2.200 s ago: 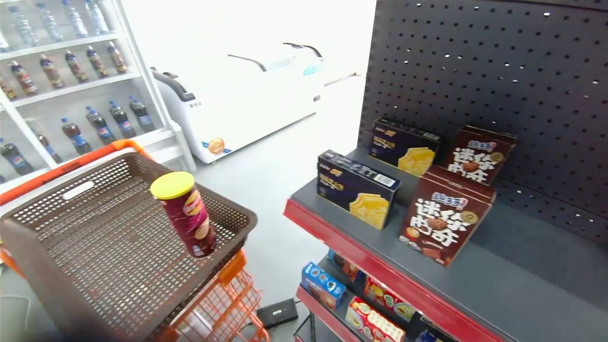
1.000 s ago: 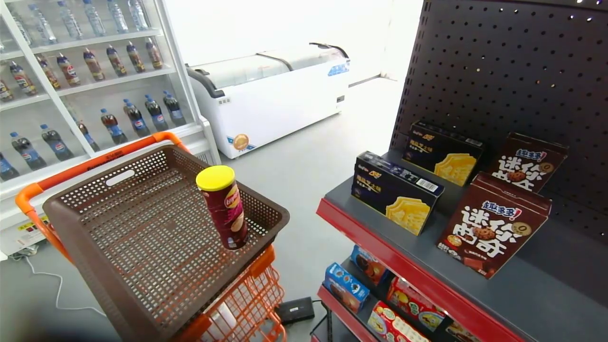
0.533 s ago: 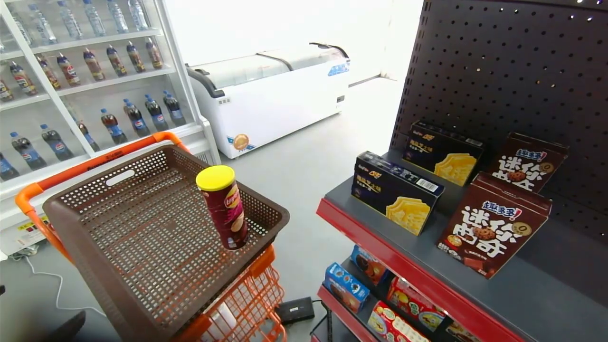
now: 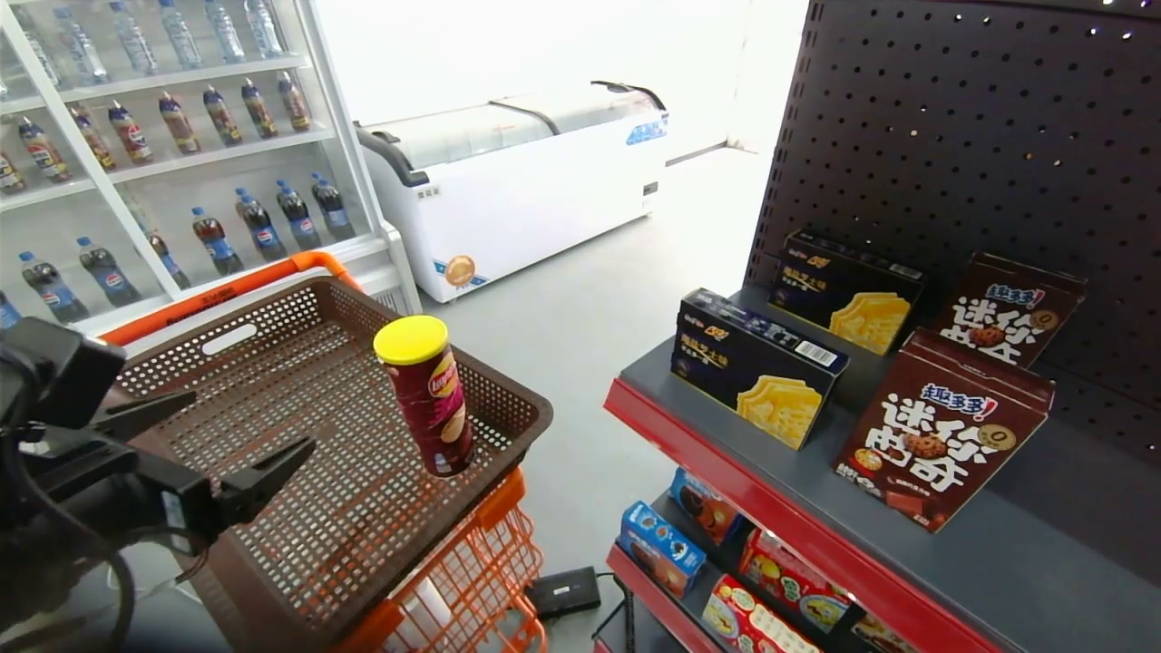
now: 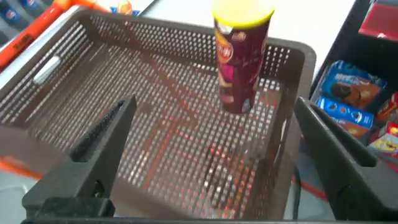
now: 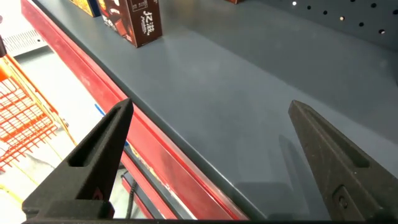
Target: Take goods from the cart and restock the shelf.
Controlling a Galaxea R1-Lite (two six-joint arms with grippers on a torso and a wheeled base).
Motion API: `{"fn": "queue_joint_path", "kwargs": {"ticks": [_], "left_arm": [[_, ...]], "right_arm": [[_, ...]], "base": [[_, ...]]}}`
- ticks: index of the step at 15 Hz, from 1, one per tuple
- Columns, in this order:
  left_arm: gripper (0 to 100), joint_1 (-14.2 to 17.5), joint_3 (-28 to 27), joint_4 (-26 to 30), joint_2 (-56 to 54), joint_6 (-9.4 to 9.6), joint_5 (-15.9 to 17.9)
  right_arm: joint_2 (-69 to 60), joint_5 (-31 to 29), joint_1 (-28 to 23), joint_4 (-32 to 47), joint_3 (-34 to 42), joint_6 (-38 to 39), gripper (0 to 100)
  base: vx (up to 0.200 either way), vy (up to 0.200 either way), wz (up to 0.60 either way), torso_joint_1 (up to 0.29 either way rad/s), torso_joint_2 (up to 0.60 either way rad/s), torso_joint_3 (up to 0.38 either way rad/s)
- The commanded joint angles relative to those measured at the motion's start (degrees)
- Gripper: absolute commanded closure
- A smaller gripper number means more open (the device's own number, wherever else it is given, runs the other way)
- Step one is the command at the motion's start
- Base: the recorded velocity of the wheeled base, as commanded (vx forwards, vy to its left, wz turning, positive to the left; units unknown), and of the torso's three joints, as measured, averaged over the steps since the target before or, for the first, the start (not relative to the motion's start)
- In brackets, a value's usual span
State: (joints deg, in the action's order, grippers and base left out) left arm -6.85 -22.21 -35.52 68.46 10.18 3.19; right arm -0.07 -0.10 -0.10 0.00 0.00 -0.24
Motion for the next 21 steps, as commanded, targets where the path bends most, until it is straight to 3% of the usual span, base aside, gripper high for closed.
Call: {"fn": "queue_joint_path", "kwargs": {"ticks": [1, 3, 6, 12, 21], "left_arm": [[0, -5.5, 0.2, -12.6, 14.6, -0.34, 0.1], [0, -6.1, 0.2, -24.3, 22.9, -0.25, 0.1], [0, -5.7, -0.3, -32.8, 30.8, -0.16, 0.0], [0, -4.0, -3.9, -34.0, 38.1, -0.60, 0.0], [0, -3.3, -9.3, -43.7, 49.2, -0.60, 0.0]], "right_arm": [[0.1, 0.0, 0.0, 0.0, 0.0, 0.0, 0], [0.1, 0.0, 0.0, 0.0, 0.0, 0.0, 0], [0.1, 0.0, 0.0, 0.0, 0.0, 0.0, 0], [0.1, 0.0, 0.0, 0.0, 0.0, 0.0, 0], [0.1, 0.0, 0.0, 0.0, 0.0, 0.0, 0]], "base": [[0.000, 0.000, 0.00, 0.000, 0.00, 0.000], [0.000, 0.000, 0.00, 0.000, 0.00, 0.000], [0.000, 0.000, 0.00, 0.000, 0.00, 0.000], [0.000, 0.000, 0.00, 0.000, 0.00, 0.000], [0.000, 0.000, 0.00, 0.000, 0.00, 0.000]]}}
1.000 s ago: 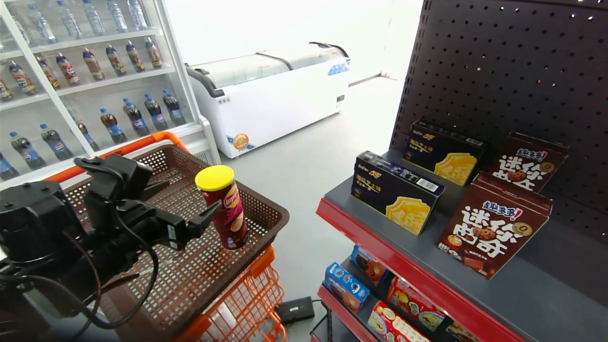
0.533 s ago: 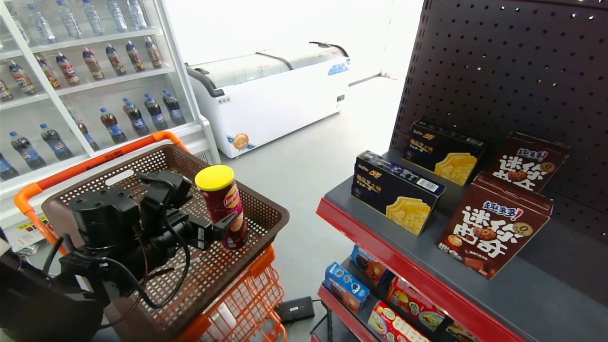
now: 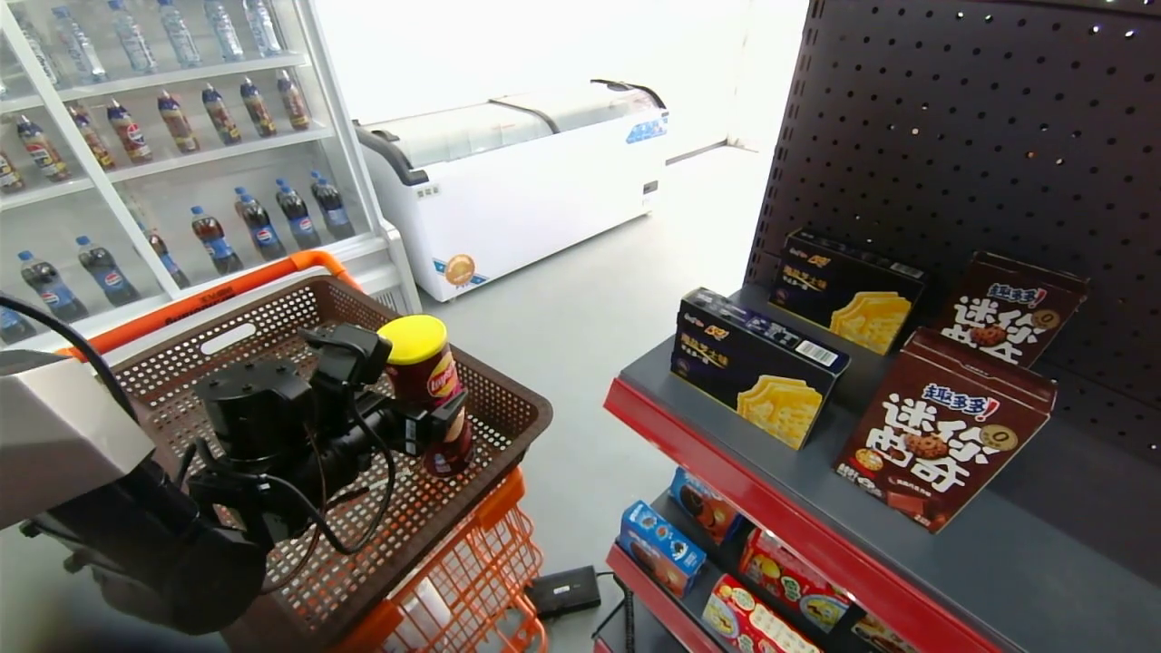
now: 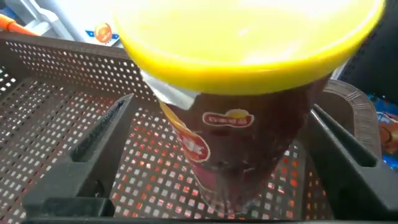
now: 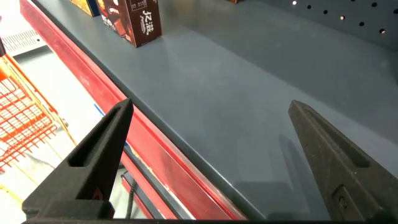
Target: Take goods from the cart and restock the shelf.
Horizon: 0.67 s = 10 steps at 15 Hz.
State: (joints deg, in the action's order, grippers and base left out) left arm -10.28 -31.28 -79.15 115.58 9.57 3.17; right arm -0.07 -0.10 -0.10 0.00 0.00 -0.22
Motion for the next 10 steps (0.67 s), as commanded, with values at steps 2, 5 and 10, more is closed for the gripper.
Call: {"fn": "queue_joint_path", "kwargs": {"ticks": [2, 5, 10], "left_arm": [[0, 0.3, -1.3, -1.6, 4.0, 0.01, 0.0], [0, 0.4, -4.1, -1.9, 6.4, 0.01, 0.0], [100, 0.3, -6.3, -2.9, 8.5, 0.01, 0.0]], "right_arm": [[0.1, 0.0, 0.0, 0.0, 0.0, 0.0, 0], [0.1, 0.0, 0.0, 0.0, 0.0, 0.0, 0], [0.1, 0.0, 0.0, 0.0, 0.0, 0.0, 0]], "base": [[0.000, 0.000, 0.00, 0.000, 0.00, 0.000], [0.000, 0.000, 0.00, 0.000, 0.00, 0.000], [0.000, 0.000, 0.00, 0.000, 0.00, 0.000]]}}
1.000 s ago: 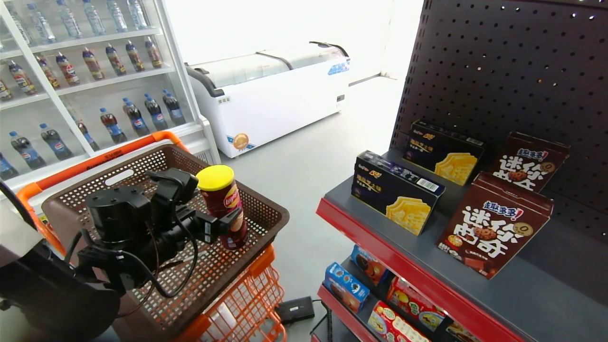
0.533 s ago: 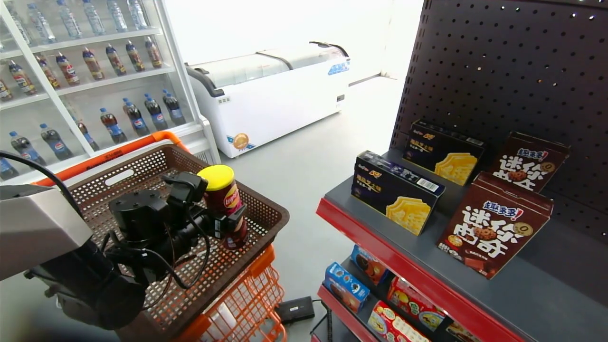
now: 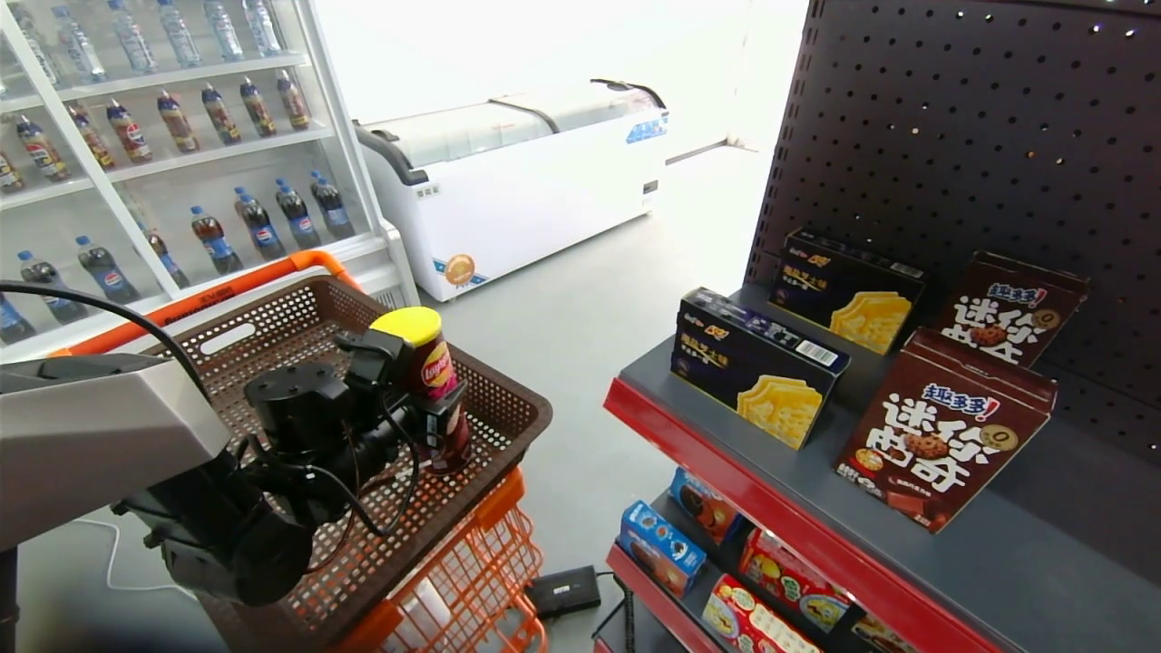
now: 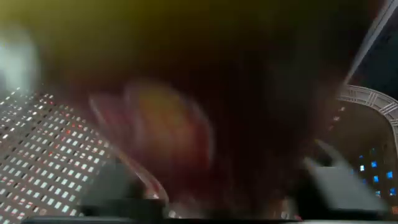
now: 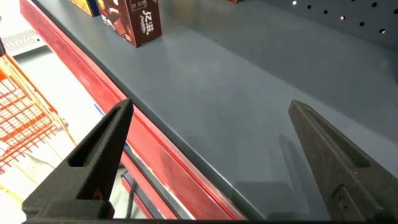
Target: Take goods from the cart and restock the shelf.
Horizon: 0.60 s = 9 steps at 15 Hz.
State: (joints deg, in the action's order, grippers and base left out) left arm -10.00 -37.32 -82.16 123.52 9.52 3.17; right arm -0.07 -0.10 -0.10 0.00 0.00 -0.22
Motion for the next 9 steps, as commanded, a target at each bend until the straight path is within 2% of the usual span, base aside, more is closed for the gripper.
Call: {"fn": "queue_joint_path", "kwargs": {"ticks": [1, 6, 8, 9], "left_arm": [[100, 0.0, -0.2, 0.2, 0.6, -0.03, 0.0], [100, -0.1, -2.0, 0.6, -1.5, 0.06, 0.0], [100, -0.5, -2.1, 5.1, -6.4, 0.32, 0.6], [100, -1.2, -2.5, 10.7, -10.9, 0.24, 2.8]], "right_arm": [[0.1, 0.0, 0.0, 0.0, 0.0, 0.0, 0], [0.1, 0.0, 0.0, 0.0, 0.0, 0.0, 0], [0.1, 0.0, 0.0, 0.0, 0.0, 0.0, 0], [0.1, 0.0, 0.0, 0.0, 0.0, 0.0, 0]], "base": [[0.000, 0.000, 0.00, 0.000, 0.00, 0.000], [0.000, 0.000, 0.00, 0.000, 0.00, 0.000], [0.000, 0.000, 0.00, 0.000, 0.00, 0.000], [0.000, 0.000, 0.00, 0.000, 0.00, 0.000]]}}
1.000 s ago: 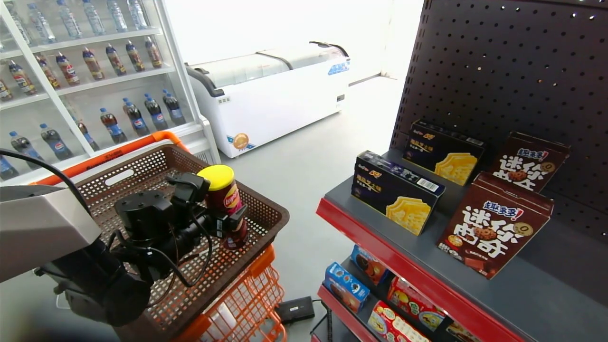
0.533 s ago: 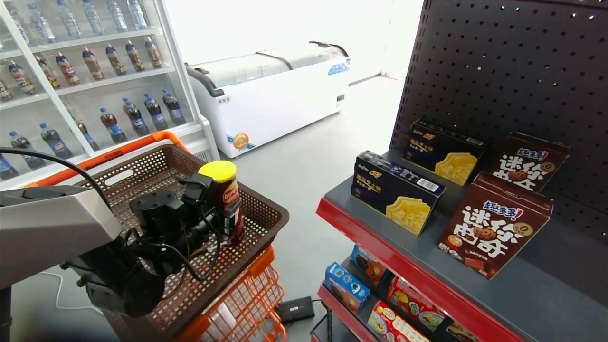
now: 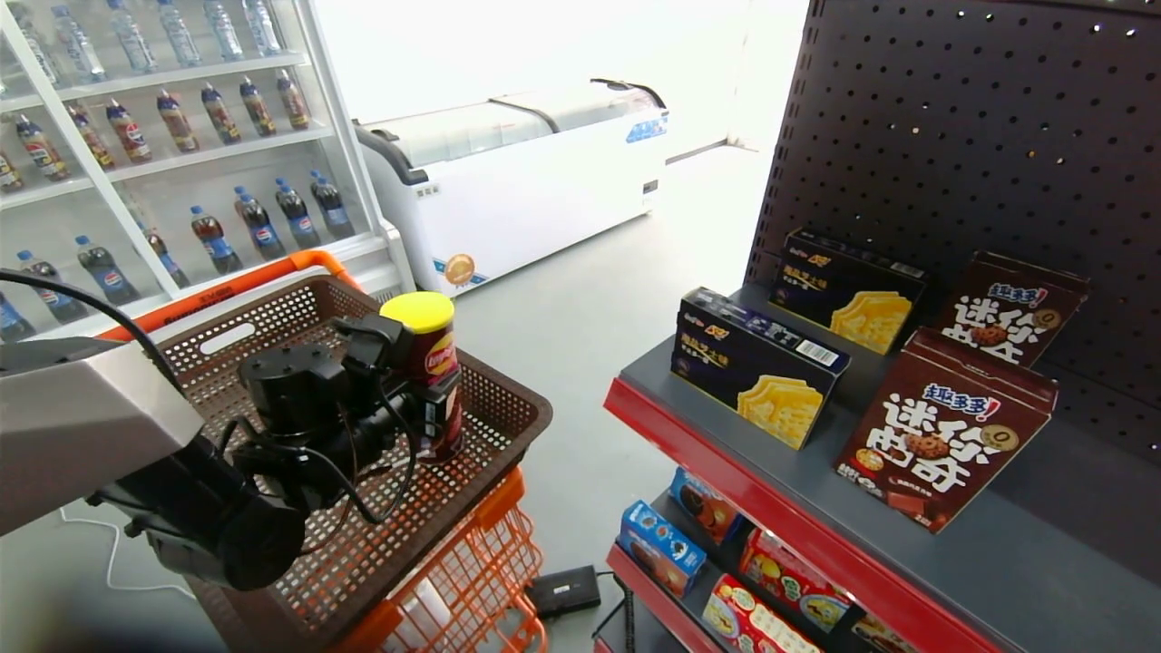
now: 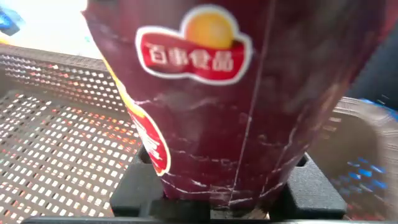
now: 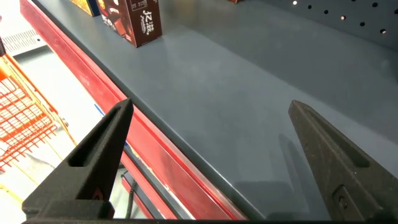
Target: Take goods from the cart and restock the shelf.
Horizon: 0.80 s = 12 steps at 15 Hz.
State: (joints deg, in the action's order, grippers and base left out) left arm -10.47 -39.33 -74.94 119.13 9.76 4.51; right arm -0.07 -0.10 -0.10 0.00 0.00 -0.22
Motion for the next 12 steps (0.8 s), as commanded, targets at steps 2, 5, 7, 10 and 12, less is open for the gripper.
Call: {"fn": "queue_joint_path", "kwargs": {"ticks": [2, 5, 7, 10, 12], "left_arm": [[100, -0.8, -0.4, 9.9, -12.0, -0.01, 5.9], [100, -0.8, -0.1, 18.9, -19.9, -0.27, 12.5], [100, -0.8, -0.3, 24.7, -24.6, -0.45, 16.9], [100, -1.0, -0.1, 28.1, -27.9, -2.82, 18.3], [100, -1.7, -0.6, 26.9, -29.7, -3.96, 18.3]], "right_arm": [[0.1, 0.0, 0.0, 0.0, 0.0, 0.0, 0], [0.1, 0.0, 0.0, 0.0, 0.0, 0.0, 0], [0.1, 0.0, 0.0, 0.0, 0.0, 0.0, 0], [0.1, 0.0, 0.0, 0.0, 0.0, 0.0, 0], [0.1, 0.0, 0.0, 0.0, 0.0, 0.0, 0]], "base": [[0.000, 0.000, 0.00, 0.000, 0.00, 0.000], [0.000, 0.000, 0.00, 0.000, 0.00, 0.000], [0.000, 0.000, 0.00, 0.000, 0.00, 0.000], [0.000, 0.000, 0.00, 0.000, 0.00, 0.000], [0.000, 0.000, 0.00, 0.000, 0.00, 0.000]]}}
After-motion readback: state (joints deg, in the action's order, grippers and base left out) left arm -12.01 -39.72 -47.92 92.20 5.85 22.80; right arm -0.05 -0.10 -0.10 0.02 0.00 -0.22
